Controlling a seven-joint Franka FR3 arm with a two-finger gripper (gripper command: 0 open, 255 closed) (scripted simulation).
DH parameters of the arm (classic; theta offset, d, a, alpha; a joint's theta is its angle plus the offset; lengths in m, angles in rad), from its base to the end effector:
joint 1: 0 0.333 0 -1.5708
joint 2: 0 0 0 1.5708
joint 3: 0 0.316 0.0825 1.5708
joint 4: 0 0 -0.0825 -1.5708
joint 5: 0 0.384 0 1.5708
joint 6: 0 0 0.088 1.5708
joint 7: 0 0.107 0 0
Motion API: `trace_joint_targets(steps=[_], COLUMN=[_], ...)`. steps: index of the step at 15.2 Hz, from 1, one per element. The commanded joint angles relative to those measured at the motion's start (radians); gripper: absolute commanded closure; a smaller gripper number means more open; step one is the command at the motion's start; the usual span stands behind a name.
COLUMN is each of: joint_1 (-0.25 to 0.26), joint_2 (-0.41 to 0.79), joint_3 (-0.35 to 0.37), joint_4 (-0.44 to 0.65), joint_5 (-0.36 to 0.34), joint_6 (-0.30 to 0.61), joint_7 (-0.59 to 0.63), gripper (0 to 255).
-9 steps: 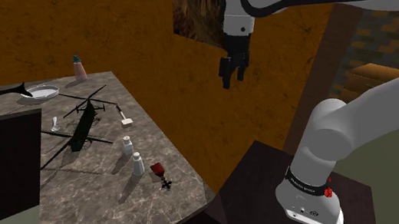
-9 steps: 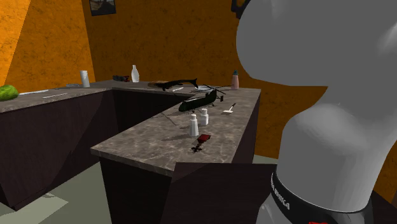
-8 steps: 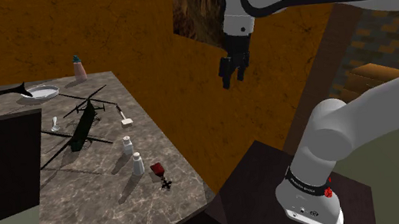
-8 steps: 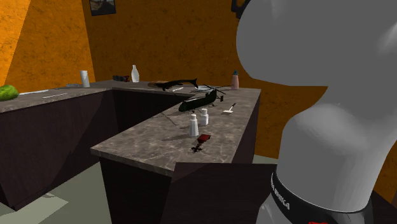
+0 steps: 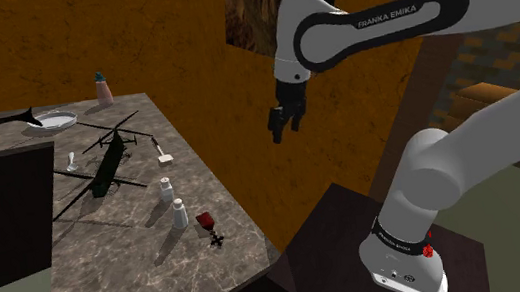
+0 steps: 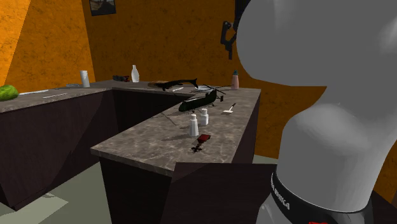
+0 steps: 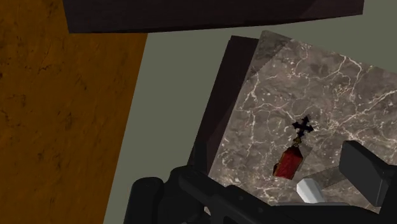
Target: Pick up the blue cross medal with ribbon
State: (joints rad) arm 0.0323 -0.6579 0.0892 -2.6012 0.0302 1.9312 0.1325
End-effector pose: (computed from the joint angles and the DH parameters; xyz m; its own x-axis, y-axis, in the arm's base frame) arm 0.3439 0.0447 0.4616 0.9991 -0.0409 -0.0100 -0.0406 -0.9988 0.0279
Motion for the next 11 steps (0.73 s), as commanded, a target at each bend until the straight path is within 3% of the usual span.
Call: trace_joint_targets(steps=[1, 11], joint_1=[0.006, 0.023], joint_2=[0.060, 0.408], joint_3=[0.011, 0.074], joint_4=[-0.020, -0.060], joint_5=[0.005, -0.005], joint_6=[0.095, 0.541], joint_7=[0.004, 0.040], gripper=[0, 0])
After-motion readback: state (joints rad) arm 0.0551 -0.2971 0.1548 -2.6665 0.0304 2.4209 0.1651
